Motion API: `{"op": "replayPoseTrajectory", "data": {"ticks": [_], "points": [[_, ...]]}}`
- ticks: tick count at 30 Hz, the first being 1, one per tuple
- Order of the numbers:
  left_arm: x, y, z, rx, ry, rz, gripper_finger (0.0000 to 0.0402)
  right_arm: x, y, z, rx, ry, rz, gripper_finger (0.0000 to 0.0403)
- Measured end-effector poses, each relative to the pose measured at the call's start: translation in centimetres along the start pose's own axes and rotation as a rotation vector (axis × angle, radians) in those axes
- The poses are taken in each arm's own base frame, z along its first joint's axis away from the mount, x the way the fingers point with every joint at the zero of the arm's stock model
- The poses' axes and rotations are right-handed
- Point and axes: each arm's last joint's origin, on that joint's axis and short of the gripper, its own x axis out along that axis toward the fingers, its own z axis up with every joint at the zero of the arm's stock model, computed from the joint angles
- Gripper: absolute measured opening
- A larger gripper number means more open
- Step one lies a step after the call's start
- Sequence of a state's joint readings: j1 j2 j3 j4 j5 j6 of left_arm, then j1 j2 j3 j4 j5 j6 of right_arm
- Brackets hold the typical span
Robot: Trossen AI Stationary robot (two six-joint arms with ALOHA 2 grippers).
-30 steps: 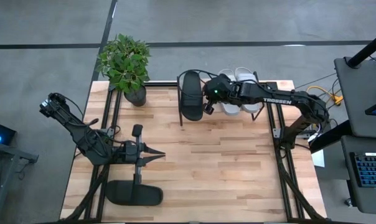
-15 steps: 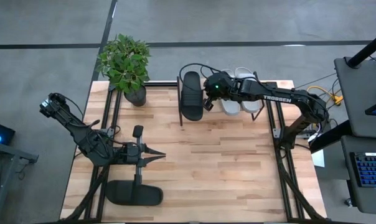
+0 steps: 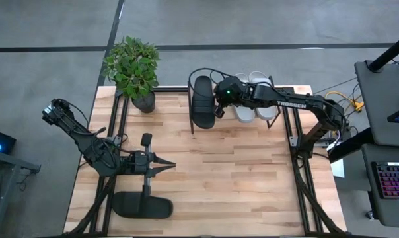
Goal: Pick and place slides into the shelf
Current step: Adjust the slides on the shelf
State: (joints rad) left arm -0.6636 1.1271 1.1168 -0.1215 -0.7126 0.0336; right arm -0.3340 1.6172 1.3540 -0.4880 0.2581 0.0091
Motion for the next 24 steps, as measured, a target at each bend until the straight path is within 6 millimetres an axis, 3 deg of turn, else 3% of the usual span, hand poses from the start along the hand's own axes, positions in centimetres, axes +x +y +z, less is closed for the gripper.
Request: {"op": "replayPoseTrajectory", "data": {"ticks": [16, 24], "points": [[0.0, 0.0, 0.0, -0.001, 0.000, 0.001, 0.0004, 0.4, -0.5, 0.5, -0.040, -0.049, 0.068, 0.0008], [0.0, 0.0, 0.0, -0.001, 0.000, 0.001, 0.0004, 0.6, -1.7, 0.5, -0.032, -0.044, 0.041, 0.0008]]}}
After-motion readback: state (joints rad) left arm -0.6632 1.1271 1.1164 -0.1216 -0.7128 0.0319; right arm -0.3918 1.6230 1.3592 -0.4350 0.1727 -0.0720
